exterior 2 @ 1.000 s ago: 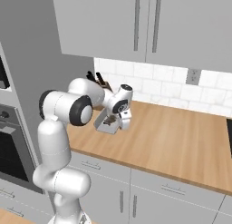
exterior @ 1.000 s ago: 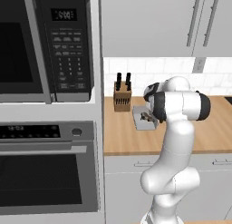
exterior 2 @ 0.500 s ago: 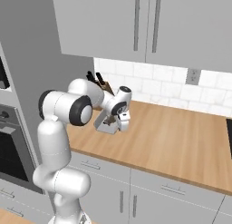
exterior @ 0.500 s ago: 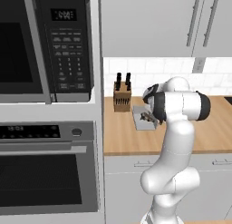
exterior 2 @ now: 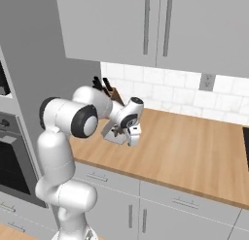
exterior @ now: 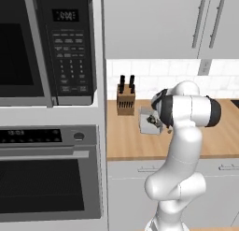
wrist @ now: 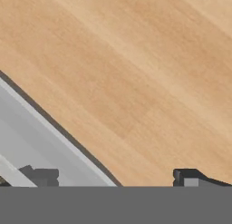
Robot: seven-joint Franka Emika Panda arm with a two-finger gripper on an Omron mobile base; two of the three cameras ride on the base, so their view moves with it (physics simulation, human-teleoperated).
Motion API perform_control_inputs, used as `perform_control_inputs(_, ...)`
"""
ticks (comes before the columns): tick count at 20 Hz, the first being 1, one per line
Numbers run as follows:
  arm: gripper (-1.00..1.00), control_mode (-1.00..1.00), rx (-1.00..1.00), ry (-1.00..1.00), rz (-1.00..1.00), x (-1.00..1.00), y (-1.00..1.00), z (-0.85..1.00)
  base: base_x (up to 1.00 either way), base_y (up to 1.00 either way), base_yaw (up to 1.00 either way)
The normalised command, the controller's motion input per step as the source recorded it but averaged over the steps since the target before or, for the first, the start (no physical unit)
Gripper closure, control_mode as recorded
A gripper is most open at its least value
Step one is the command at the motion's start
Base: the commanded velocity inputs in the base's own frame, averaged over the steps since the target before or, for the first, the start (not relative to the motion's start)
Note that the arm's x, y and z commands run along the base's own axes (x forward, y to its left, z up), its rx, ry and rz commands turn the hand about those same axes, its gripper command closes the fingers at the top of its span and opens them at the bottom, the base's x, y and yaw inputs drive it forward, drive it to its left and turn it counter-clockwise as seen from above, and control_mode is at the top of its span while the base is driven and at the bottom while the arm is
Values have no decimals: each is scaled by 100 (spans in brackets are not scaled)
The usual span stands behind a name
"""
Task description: Take the meat container that has the fish and place it on the second highest rack of the freezer. Then take the vegetable container that has the potato and lemon wedge and place it on the highest rack of the freezer.
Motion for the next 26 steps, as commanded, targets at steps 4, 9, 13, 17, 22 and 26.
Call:
perform_control_inputs(4, 100, -100, -8, 9, 0, -44, 79, -82, 0, 0, 0)
perform_control_inputs(9, 100, -100, -4, 17, 0, 0, 75, -60, 0, 0, 0)
perform_control_inputs(13, 100, -100, -3, 6, 0, -5, 49, -41, 0, 0, 0)
perform_control_inputs(17, 100, -100, -1, -7, 0, -52, 14, -9, 0, 0, 0)
perform_control_inputs(22, 100, -100, -3, -35, 1, -90, 0, 2, 0, 0, 0)
perform_control_inputs(26, 100, -100, -2, -33, 3, -83, 0, 16, 0, 0, 0)
